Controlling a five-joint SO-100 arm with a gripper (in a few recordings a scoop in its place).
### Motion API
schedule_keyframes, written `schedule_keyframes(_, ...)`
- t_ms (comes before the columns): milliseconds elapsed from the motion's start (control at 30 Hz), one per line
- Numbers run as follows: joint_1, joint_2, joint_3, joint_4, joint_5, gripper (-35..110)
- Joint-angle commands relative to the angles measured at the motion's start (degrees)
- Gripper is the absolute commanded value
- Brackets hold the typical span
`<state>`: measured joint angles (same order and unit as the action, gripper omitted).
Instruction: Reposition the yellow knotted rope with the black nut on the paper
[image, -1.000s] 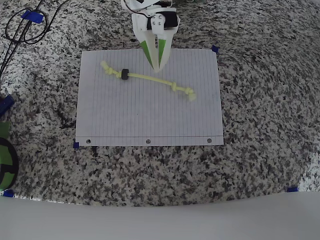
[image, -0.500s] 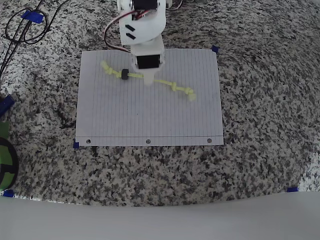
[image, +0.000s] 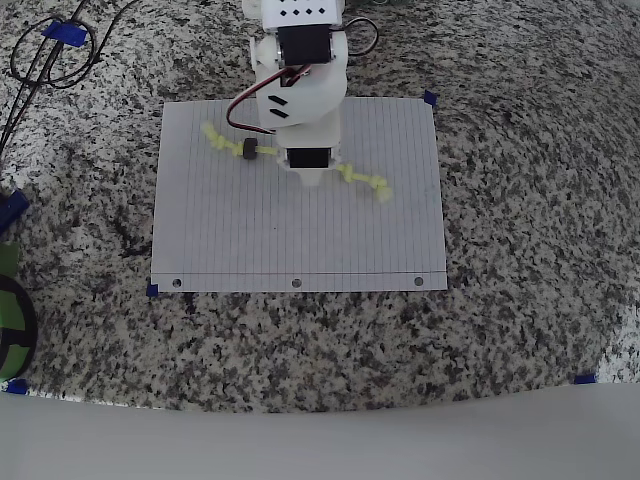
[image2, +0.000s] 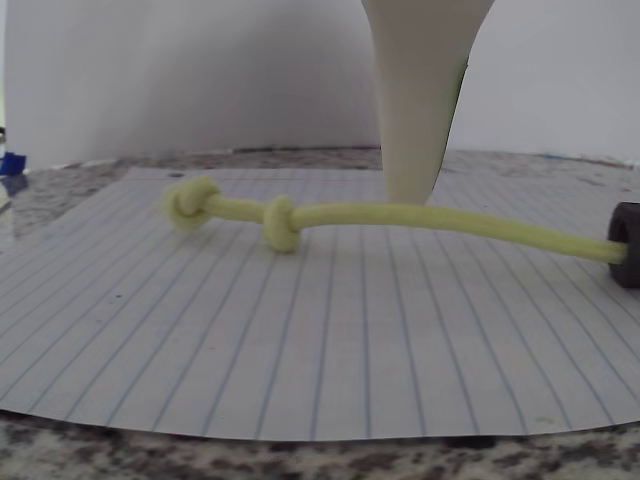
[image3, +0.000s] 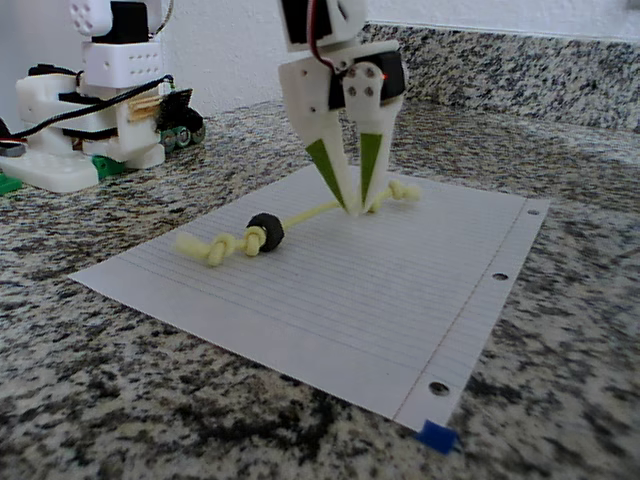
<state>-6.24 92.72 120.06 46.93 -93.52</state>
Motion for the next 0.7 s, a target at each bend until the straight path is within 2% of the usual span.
schedule_keyframes(0, -2.0, 0.6, -2.0, -0.3, -1.1, 0)
schedule_keyframes(400, -6.2, 0.9, -1.8, -0.4, -2.7, 0)
schedule_keyframes(667, -7.2, 1.3, -1.6, 3.2, -2.8, 0)
